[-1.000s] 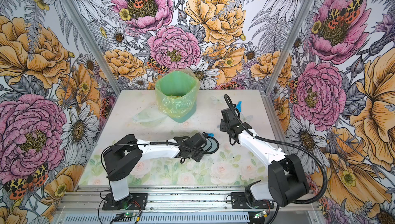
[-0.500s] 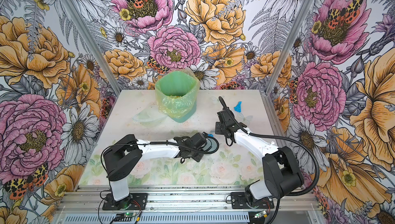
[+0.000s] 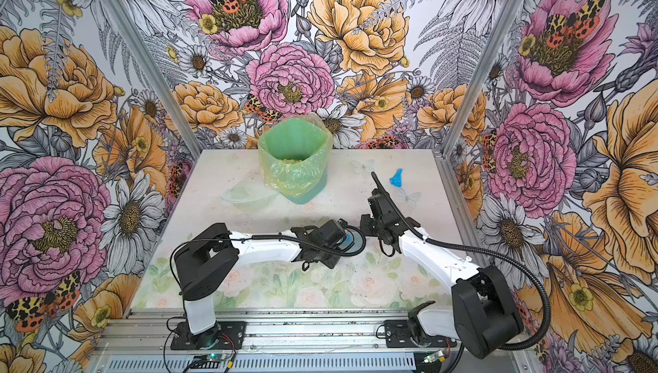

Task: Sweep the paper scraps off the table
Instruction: 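Sweep the larger blue scrap into the dustpan with the right brush, then move the right brush behind the remaining small blue scrap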

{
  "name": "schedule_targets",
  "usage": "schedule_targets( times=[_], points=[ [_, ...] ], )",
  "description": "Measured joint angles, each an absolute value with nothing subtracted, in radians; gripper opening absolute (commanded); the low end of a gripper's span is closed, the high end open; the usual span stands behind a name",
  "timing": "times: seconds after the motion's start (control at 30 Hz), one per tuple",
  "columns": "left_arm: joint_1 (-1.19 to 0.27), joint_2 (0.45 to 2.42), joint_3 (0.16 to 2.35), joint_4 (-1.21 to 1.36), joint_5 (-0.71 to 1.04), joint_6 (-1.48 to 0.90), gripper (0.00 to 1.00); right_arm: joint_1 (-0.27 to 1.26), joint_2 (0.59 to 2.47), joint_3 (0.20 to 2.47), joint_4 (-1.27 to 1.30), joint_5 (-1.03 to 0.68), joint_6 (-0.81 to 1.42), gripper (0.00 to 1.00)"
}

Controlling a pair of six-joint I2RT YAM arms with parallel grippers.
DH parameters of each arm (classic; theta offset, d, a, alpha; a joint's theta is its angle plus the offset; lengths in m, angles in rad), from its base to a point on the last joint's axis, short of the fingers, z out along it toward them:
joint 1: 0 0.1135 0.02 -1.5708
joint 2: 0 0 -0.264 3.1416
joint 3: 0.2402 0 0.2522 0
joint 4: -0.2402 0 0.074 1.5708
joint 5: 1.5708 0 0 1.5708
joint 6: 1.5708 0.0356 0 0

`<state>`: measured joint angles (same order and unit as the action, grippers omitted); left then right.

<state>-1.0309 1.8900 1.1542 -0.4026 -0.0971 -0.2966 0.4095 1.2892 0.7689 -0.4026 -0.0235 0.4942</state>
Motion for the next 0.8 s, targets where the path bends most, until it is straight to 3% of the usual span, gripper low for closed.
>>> schedule_targets(
  times=[0.43,0.8],
  points=[
    [-1.031,1.890,1.154,-0.404,-0.097,-0.297,0.11,0.397,1.133,0.738,-0.471,-0.001,0.484,0.00],
    [-1.032,1.890,1.154,-0.404,-0.097,-0.297,0.11,0.278,1.100,0.739,-0.482,0.027,0.480,0.00]
  ],
)
